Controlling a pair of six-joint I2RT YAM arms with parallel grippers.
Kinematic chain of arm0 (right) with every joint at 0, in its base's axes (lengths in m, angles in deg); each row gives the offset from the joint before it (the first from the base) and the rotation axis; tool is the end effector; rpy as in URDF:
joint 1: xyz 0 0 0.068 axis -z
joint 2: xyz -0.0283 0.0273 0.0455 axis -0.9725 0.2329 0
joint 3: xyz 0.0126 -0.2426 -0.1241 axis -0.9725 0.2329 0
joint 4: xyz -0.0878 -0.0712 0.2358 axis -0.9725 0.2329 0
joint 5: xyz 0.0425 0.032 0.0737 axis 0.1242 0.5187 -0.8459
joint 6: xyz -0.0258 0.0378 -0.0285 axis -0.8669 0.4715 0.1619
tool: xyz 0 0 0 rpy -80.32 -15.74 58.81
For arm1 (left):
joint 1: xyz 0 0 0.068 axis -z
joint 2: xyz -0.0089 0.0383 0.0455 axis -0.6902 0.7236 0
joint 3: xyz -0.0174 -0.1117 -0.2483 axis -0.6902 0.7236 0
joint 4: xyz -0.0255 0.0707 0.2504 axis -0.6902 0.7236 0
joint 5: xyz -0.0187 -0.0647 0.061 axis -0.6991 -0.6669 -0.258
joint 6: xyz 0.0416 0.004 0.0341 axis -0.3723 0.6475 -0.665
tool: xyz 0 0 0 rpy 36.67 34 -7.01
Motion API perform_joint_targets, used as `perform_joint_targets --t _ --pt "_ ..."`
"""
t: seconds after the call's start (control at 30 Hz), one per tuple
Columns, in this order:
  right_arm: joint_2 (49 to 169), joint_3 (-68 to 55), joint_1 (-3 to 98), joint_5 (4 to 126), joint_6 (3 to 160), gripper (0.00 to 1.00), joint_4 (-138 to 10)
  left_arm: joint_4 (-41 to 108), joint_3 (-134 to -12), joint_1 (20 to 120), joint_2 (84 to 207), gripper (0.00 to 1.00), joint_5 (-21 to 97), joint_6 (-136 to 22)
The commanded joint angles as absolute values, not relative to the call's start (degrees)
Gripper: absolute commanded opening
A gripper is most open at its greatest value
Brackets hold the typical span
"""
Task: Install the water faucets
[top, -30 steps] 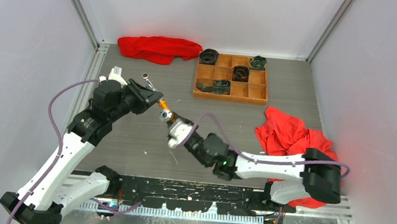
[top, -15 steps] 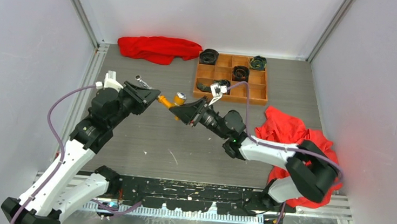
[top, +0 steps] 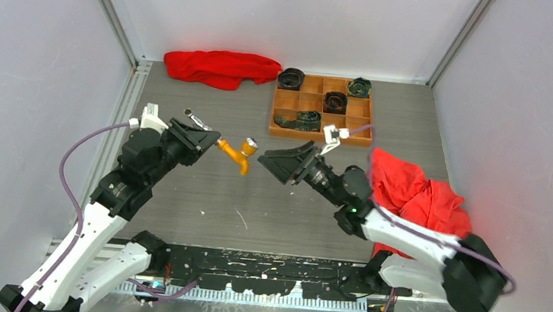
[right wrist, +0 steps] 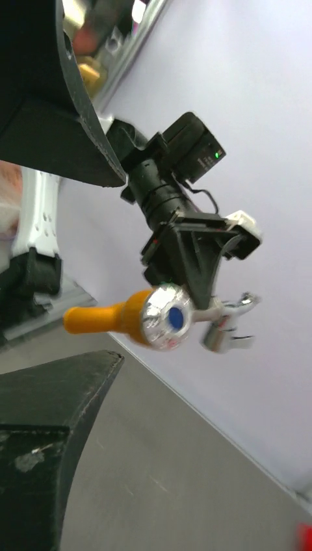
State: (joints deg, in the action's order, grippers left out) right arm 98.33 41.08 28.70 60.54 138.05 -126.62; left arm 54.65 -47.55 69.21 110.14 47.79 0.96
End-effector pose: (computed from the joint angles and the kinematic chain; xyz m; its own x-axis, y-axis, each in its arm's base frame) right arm 0.1658 0.1940 0.2775 -0.6612 0.5703 -0.4874 -0.5862 0.0126 0.8101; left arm 0.1455 -0.0689 0.3482 -0.4528 -0.8224 -0.3444 -0.0368 0.4031 -0.9144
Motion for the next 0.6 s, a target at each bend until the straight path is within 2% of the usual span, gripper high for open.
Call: perform_joint_targets --t 0.0,0.07,0.13,0.2,0.27,0.4,0.57 --pt "82.44 35.01 24.55 72.53 98.72 1.00 -94.10 57.57 -55.17 69.44 111.66 0.00 47.86 0.18" --pt "79.18 31.92 17.75 81.45 78.73 1.00 -86.54 63.98 -58.16 69.40 113.69 0.00 47.95 0.30" --pt "79.64 29.23 8.13 95.75 58.70 1.00 -83.15 68.59 -61.07 69.40 115.86 0.00 47.93 0.83" --pt "83.27 28.06 -1.36 107.15 38.38 1.00 -84.33 71.89 -63.71 69.40 118.14 0.00 47.47 1.10" --pt "88.56 29.55 -7.27 114.90 18.17 1.00 -91.88 73.97 -66.30 69.42 120.35 0.00 46.61 0.96" --pt "99.20 34.89 -9.69 117.38 -9.03 1.00 -113.89 73.82 -67.18 69.40 121.84 0.00 45.26 0.31" --pt "107.73 33.21 -9.56 115.59 -18.13 1.00 -124.42 73.13 -66.47 69.40 121.77 0.00 44.32 0.15"
